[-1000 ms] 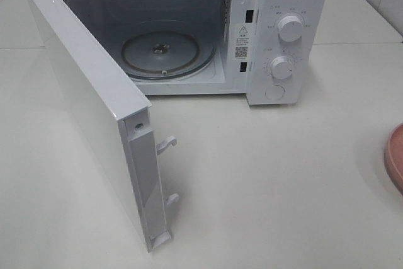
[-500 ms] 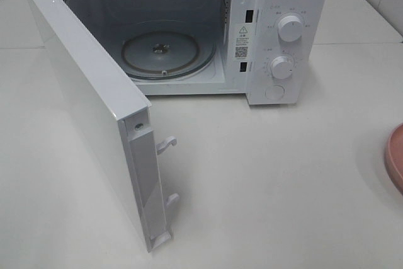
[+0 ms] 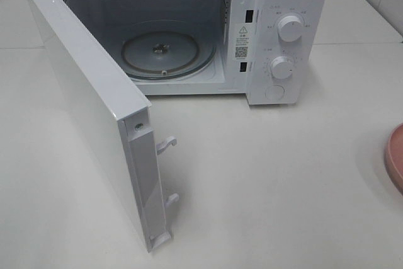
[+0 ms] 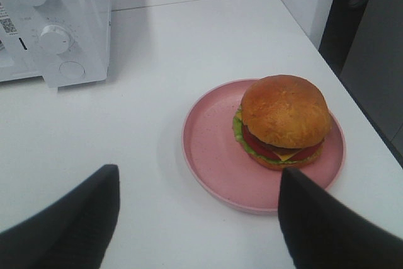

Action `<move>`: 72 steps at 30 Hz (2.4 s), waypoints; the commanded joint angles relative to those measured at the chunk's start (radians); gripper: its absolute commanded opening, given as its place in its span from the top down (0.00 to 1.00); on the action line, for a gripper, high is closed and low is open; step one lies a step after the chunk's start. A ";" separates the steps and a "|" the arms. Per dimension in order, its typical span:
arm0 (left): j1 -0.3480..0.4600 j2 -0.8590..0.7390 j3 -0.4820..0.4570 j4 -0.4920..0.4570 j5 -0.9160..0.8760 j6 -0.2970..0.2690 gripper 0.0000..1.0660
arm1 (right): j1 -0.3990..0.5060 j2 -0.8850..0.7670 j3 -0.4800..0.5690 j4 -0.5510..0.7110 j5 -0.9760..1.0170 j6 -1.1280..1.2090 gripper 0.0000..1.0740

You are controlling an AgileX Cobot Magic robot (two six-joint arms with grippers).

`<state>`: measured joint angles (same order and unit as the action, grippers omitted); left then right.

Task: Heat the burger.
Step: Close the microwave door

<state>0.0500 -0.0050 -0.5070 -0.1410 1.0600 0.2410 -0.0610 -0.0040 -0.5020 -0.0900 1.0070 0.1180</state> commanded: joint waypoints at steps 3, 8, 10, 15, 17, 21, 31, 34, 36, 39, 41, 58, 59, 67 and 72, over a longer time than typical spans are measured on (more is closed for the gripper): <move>-0.007 -0.016 -0.001 -0.008 -0.010 -0.003 0.04 | -0.004 -0.032 -0.001 0.001 -0.007 -0.018 0.37; -0.007 -0.016 -0.001 -0.008 -0.010 -0.003 0.04 | -0.004 -0.031 -0.001 0.001 -0.007 -0.018 0.37; -0.007 -0.016 -0.001 -0.008 -0.010 -0.003 0.04 | -0.004 -0.031 -0.001 0.001 -0.007 -0.018 0.37; -0.007 -0.016 -0.001 -0.008 -0.010 -0.003 0.04 | -0.004 -0.031 -0.001 0.001 -0.007 -0.018 0.38; -0.007 -0.016 -0.001 -0.008 -0.010 -0.003 0.04 | -0.004 -0.031 -0.001 0.001 -0.007 -0.018 0.38; -0.007 -0.016 -0.001 -0.008 -0.010 -0.003 0.04 | -0.004 -0.031 -0.001 0.001 -0.007 -0.018 0.38; -0.007 -0.016 -0.001 -0.008 -0.010 -0.002 0.04 | -0.004 -0.031 -0.001 0.000 -0.007 -0.018 0.38; -0.007 -0.013 -0.001 -0.002 -0.010 -0.003 0.04 | -0.004 -0.031 -0.001 0.000 -0.007 -0.018 0.38; -0.007 -0.003 -0.001 -0.002 -0.010 -0.003 0.04 | -0.004 -0.030 -0.001 0.000 -0.007 -0.018 0.38; -0.007 0.024 -0.010 0.001 -0.021 -0.003 0.04 | -0.004 -0.030 -0.001 0.000 -0.007 -0.018 0.38; -0.007 0.054 -0.037 0.000 -0.054 -0.003 0.04 | -0.004 -0.030 -0.001 0.000 -0.007 -0.018 0.38; -0.007 0.469 0.022 -0.008 -0.773 -0.002 0.15 | -0.004 -0.030 -0.001 0.000 -0.007 -0.018 0.38; -0.007 0.498 0.038 -0.009 -0.820 -0.002 0.19 | -0.004 -0.030 -0.001 0.000 -0.007 -0.018 0.38; -0.007 0.745 0.148 -0.037 -1.206 -0.005 0.99 | -0.004 -0.030 -0.001 -0.001 -0.007 -0.016 0.38; -0.007 0.909 0.205 -0.034 -1.441 -0.037 1.00 | -0.004 -0.030 -0.001 -0.001 -0.007 -0.016 0.38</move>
<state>0.0500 0.8670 -0.3150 -0.1710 -0.2820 0.2260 -0.0620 -0.0040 -0.5020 -0.0900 1.0070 0.1180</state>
